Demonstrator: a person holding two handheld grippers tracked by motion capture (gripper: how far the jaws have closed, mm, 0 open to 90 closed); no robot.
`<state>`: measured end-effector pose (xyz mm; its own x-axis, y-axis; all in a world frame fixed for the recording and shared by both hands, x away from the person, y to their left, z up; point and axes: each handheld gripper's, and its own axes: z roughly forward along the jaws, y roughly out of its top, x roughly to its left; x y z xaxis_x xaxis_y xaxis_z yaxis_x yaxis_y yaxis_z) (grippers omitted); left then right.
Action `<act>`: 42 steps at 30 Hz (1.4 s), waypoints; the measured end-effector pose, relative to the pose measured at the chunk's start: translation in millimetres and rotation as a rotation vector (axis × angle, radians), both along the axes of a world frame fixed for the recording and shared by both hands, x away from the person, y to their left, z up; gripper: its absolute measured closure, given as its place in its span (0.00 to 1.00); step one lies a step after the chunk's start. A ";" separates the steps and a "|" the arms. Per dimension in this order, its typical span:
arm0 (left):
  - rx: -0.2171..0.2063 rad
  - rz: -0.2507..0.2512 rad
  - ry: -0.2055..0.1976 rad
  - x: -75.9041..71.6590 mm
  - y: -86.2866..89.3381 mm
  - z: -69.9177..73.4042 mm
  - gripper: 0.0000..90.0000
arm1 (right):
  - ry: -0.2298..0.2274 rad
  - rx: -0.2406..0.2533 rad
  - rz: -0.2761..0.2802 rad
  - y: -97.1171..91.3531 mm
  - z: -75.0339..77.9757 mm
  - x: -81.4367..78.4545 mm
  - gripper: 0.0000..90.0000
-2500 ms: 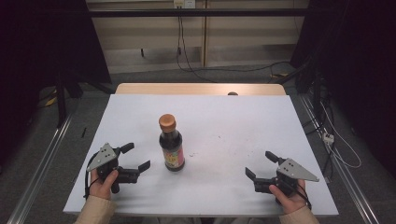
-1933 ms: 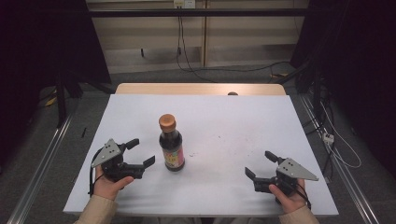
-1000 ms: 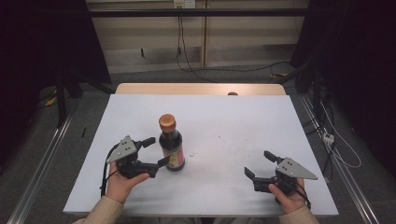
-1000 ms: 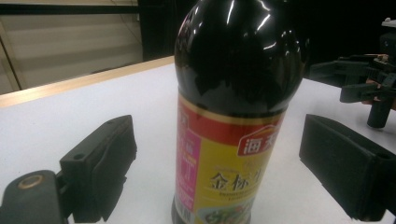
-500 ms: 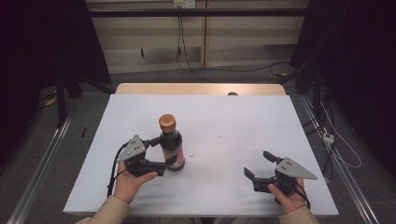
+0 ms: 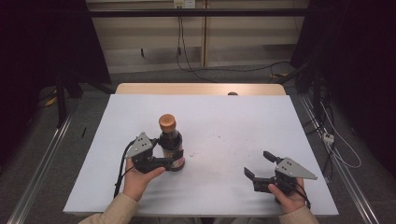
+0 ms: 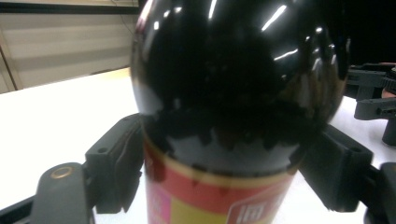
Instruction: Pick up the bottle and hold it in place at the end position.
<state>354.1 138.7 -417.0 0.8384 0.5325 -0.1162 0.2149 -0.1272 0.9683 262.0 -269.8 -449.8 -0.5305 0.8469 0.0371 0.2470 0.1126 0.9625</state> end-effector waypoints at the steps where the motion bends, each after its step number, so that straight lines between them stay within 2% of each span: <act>1: 0.006 0.002 -0.006 0.2 -3.0 0.3 0.25 | -0.001 -0.001 0.000 -0.1 0.1 -0.1 0.06; 5: 0.010 0.000 -0.010 1.5 -5.2 0.9 0.27 | -0.001 0.001 -0.002 -0.5 0.3 -0.2 0.06; 7: 0.008 0.033 -0.016 1.5 -6.8 0.7 0.30 | 0.000 0.002 -0.002 -0.6 0.3 -0.2 0.06; 9: 0.011 0.039 -0.027 1.5 -8.1 1.0 0.31 | -0.002 0.002 -0.003 -0.9 0.4 -0.2 0.06; 10: 0.032 0.052 -0.042 0.5 -9.0 1.9 0.31 | -0.002 0.001 -0.003 -1.0 0.7 -0.4 0.06; 12: 0.031 0.055 -0.042 0.3 -9.3 2.1 0.32 | -0.003 0.003 -0.003 -1.2 0.9 -0.6 0.06; 17: 0.061 0.045 -0.072 -1.0 -9.6 3.7 0.33 | -0.001 0.004 -0.003 -1.4 1.0 -0.5 0.06; 21: 0.059 0.046 -0.071 -1.9 -10.4 4.3 0.33 | 0.001 0.004 -0.002 -1.6 0.7 -0.1 0.06; 31: 0.086 0.035 -0.098 -0.3 -14.2 8.7 0.34 | -0.004 0.011 -0.002 -2.2 1.1 0.0 0.06; 38: 0.064 0.052 -0.117 4.6 -14.9 15.8 0.34 | -0.007 0.013 -0.002 -2.9 1.3 0.0 0.06; 42: 0.047 0.060 -0.097 10.2 -16.2 17.5 0.34 | -0.007 0.014 -0.003 -3.1 1.4 -0.2 0.06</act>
